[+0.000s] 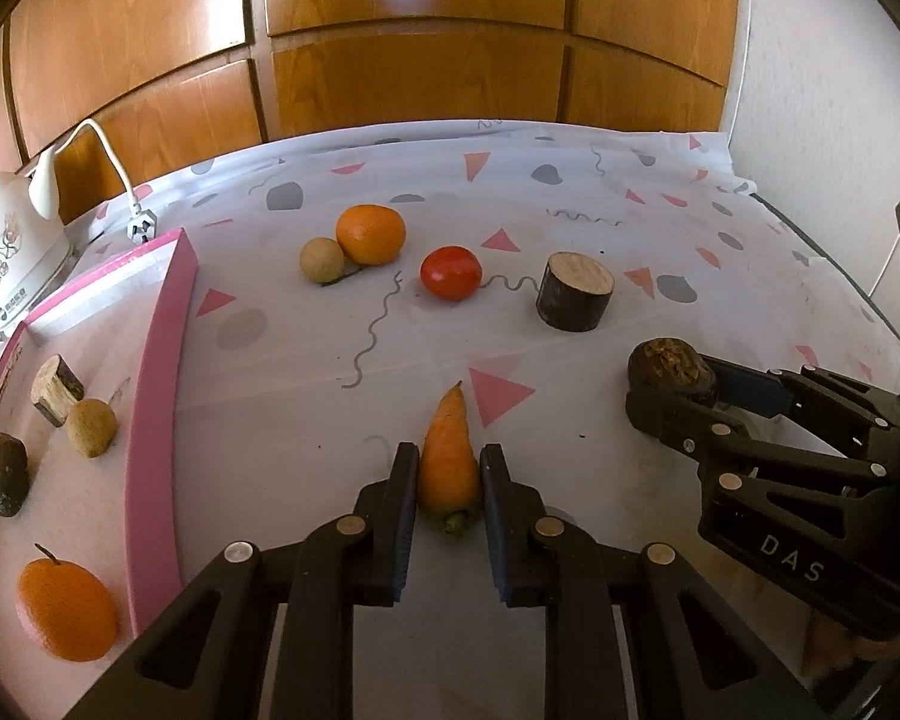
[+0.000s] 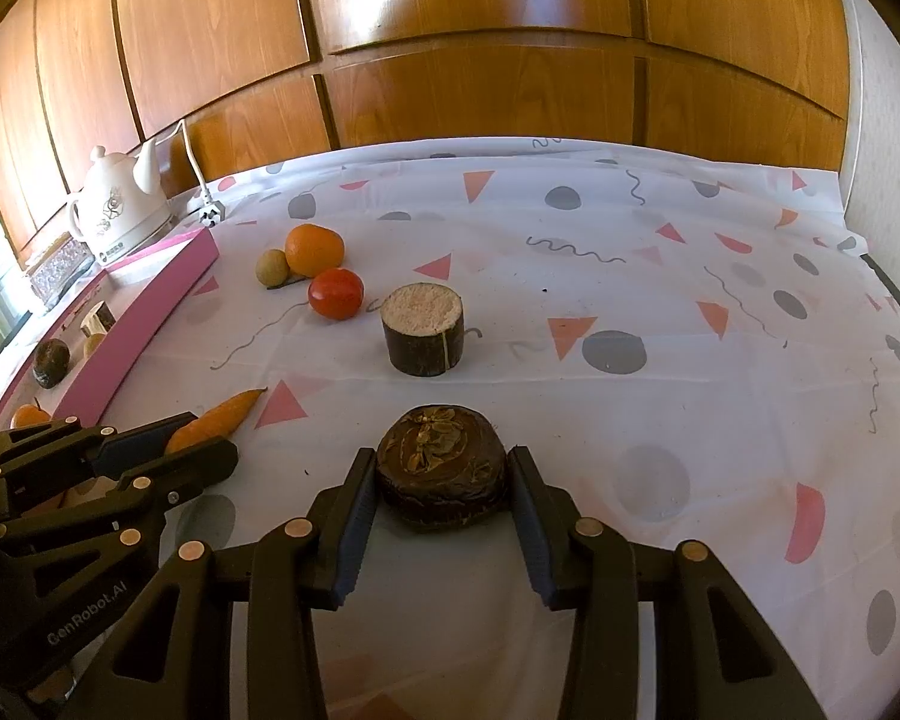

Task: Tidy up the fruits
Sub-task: 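Carry the carrot into the pink tray with the left tool and release while the right tool holds the beet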

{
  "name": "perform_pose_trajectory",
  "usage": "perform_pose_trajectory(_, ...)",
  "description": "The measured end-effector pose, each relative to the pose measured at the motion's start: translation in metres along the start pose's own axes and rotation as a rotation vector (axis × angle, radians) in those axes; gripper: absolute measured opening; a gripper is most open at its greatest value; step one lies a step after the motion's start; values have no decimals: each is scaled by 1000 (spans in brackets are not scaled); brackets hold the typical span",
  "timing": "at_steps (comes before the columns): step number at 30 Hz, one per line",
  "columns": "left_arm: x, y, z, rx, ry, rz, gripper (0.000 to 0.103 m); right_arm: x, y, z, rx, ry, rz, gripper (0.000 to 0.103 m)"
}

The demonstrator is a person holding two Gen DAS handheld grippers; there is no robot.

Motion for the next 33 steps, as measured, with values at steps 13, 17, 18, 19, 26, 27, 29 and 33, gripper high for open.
perform_pose_trajectory(13,1,8,-3,-18,3,6,20,0,-1,0,-1,11,10,44)
perform_pose_trajectory(17,2,26,-13,20,1,7,20,0,-1,0,0,13,12,44)
perform_pose_trajectory(18,1,30,-15,25,3,8,20,0,-1,0,0,13,13,44)
perform_pose_trajectory(19,0,35,-17,31,7,10,20,0,-1,0,0,14,14,44)
perform_pose_trajectory(26,-15,65,-25,61,58,10,20,-2,-1,1,-1,26,30,44)
perform_pose_trajectory(27,-18,68,-26,64,66,8,20,-2,-1,1,-2,29,34,44)
perform_pose_trajectory(29,-24,73,-27,68,78,5,20,-3,-2,1,-2,35,41,44)
perform_pose_trajectory(33,-45,87,-28,86,114,-14,20,-4,-2,1,-6,47,57,44)
Point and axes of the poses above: each gripper's, at about its wrist camera, not at the fingertips, and y roughly against the way its jaws point, x to its right, z to its underside, the point moved 10 cm from there along -y, roughly the way its jaws point, and after that the axes turned 1 degree about y, right-handed, at the moved point
